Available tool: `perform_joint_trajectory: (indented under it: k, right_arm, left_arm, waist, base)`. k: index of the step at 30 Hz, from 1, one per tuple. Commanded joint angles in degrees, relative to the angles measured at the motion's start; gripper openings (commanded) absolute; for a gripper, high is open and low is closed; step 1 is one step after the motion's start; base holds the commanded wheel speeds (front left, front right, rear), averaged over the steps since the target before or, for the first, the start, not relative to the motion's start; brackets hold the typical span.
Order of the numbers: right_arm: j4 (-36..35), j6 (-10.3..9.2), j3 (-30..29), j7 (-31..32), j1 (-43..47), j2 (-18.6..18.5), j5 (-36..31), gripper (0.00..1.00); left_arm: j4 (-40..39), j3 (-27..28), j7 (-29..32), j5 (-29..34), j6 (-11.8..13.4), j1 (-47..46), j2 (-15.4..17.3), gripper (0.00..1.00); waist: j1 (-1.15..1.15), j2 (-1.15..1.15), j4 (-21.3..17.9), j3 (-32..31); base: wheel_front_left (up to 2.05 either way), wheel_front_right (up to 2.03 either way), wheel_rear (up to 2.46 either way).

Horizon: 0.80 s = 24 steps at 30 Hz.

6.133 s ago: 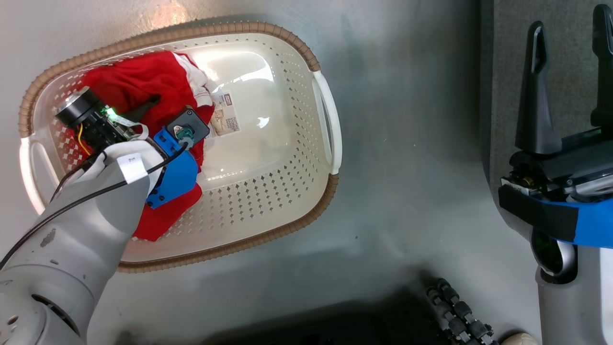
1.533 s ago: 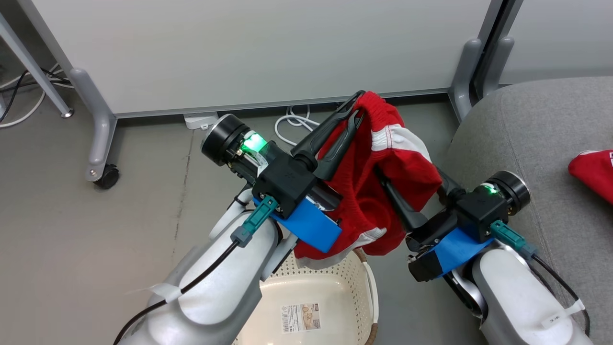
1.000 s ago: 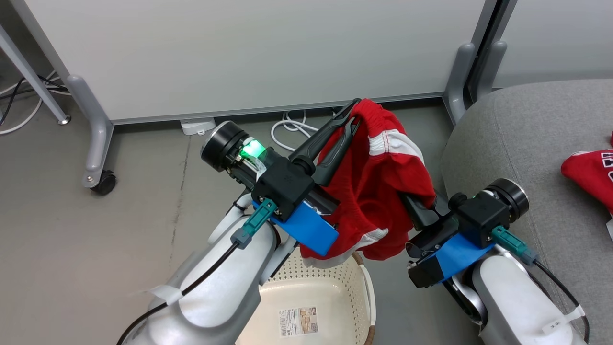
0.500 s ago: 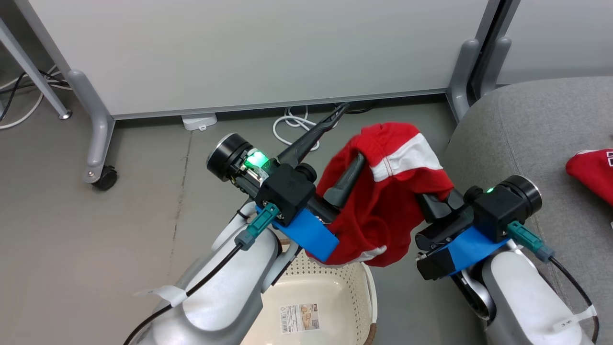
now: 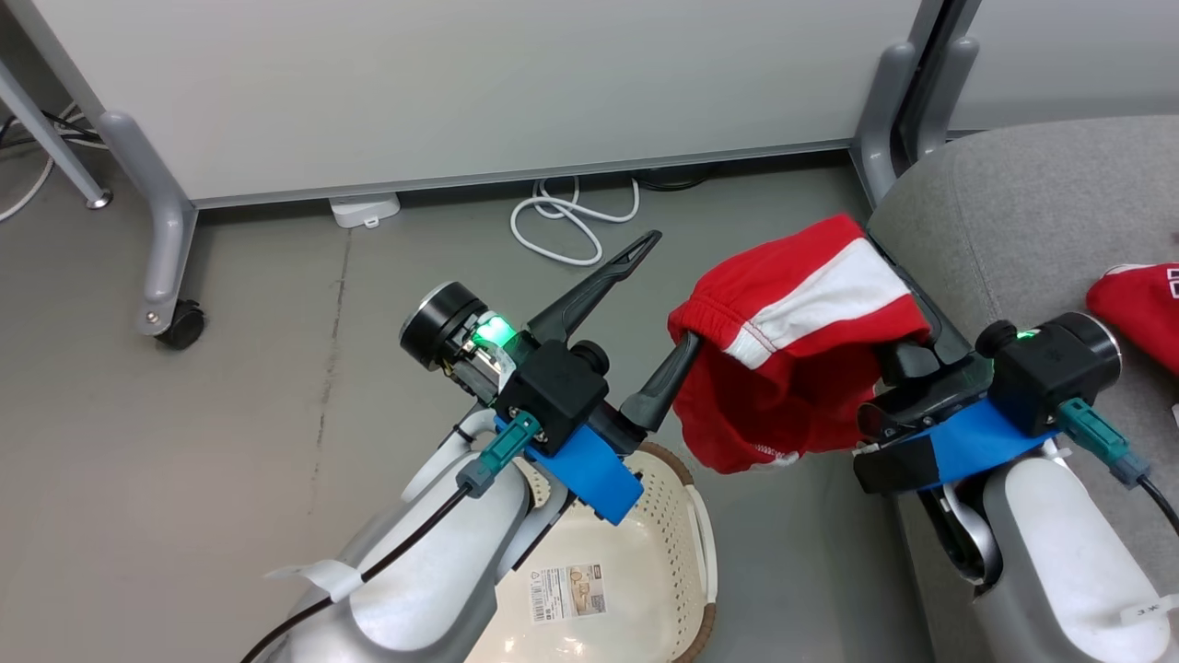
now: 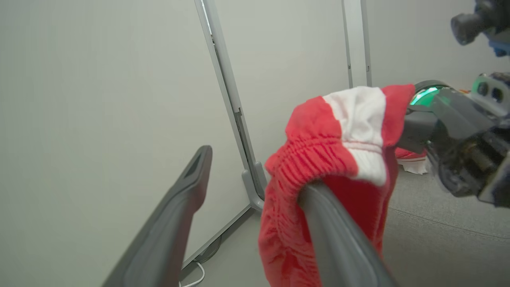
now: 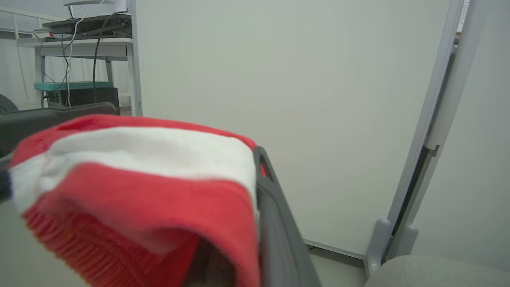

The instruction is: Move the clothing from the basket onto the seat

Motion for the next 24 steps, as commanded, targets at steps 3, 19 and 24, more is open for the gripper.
perform_joint_trajectory:
  k: [3, 19, 24]
  right_arm:
    - [-0.7, 0.02, -1.48, -0.19, 0.56, 0.37, -0.17, 0.0]
    - [-4.33, 0.02, -8.22, -0.2, 2.54, 2.41, -0.71, 0.0]
    - [-5.18, 0.03, -10.25, -0.19, 3.79, 3.0, -0.69, 0.0]
  left_arm:
    - [0.06, -0.1, -0.15, 0.35, -0.24, 0.86, 0.42, 1.0]
    - [-1.19, -0.15, -0.14, 1.03, -0.14, 2.18, 2.84, 1.0]
    - [-1.71, 0.18, -0.15, 1.1, -0.05, 2.38, 3.52, 1.0]
  waist:
    - [0.0, 0.0, -1.08, 0.77]
    - [0.0, 0.0, -10.14, 4.12]
    - [0.0, 0.0, -12.73, 5.15]
  base:
    - [0.0, 0.0, 0.0]
    - [0.0, 0.0, 0.0]
    - [0.0, 0.0, 0.0]
